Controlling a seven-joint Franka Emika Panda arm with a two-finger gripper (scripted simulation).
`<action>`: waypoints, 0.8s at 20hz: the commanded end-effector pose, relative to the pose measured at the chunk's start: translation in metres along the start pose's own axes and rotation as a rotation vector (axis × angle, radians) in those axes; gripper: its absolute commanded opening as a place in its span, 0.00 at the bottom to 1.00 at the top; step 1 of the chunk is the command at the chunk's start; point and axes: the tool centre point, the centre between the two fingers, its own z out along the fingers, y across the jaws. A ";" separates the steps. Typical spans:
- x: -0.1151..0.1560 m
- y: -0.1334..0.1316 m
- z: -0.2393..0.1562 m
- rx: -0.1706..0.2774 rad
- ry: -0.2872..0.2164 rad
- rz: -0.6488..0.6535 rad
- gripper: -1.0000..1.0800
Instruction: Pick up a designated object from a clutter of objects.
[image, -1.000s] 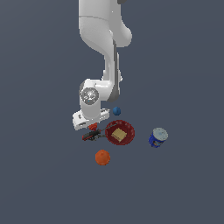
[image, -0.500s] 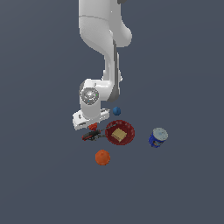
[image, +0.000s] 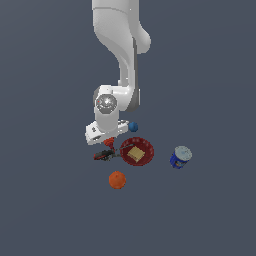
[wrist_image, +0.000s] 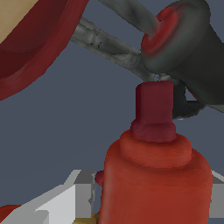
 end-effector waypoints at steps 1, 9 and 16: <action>0.000 -0.007 -0.014 -0.002 0.003 0.000 0.00; -0.003 -0.042 -0.074 -0.003 0.003 -0.001 0.00; -0.005 -0.083 -0.144 -0.004 0.002 -0.002 0.00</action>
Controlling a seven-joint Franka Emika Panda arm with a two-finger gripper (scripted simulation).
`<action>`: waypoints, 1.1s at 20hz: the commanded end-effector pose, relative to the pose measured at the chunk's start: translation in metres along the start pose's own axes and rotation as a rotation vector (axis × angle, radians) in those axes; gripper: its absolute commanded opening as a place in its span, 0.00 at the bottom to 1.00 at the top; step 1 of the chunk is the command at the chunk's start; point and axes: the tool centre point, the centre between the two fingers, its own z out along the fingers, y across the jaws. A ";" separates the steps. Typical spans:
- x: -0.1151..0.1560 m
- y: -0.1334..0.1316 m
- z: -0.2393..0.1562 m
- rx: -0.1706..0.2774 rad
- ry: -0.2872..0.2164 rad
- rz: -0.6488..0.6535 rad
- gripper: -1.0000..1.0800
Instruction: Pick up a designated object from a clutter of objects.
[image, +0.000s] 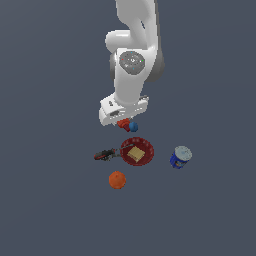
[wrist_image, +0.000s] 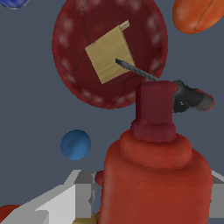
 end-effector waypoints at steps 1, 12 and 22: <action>-0.001 -0.015 -0.027 -0.001 0.002 0.000 0.00; -0.004 -0.076 -0.133 -0.001 0.002 -0.001 0.00; -0.003 -0.122 -0.217 0.000 0.002 -0.001 0.00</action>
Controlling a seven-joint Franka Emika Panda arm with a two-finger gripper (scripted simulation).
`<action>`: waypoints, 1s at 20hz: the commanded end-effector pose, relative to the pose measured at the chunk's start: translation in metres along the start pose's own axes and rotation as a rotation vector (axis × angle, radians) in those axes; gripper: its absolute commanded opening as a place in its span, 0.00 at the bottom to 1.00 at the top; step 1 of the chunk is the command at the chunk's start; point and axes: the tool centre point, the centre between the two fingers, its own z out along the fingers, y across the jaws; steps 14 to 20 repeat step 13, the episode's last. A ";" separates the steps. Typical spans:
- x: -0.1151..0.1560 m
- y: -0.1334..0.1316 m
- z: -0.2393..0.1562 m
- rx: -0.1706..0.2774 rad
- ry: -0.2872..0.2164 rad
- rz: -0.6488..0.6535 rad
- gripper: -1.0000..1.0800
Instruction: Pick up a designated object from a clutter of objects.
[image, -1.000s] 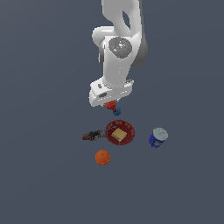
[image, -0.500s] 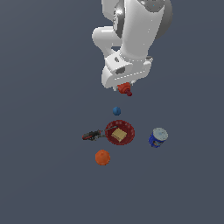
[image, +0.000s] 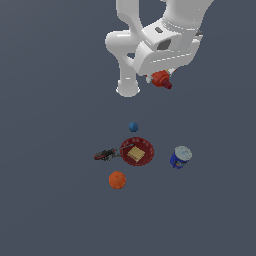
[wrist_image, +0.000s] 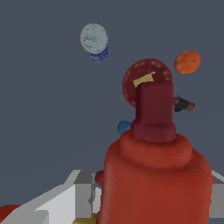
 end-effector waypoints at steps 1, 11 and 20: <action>0.000 -0.009 -0.018 0.000 0.002 0.001 0.00; 0.003 -0.025 -0.050 0.000 0.002 0.003 0.00; 0.003 -0.026 -0.051 0.000 0.002 0.003 0.00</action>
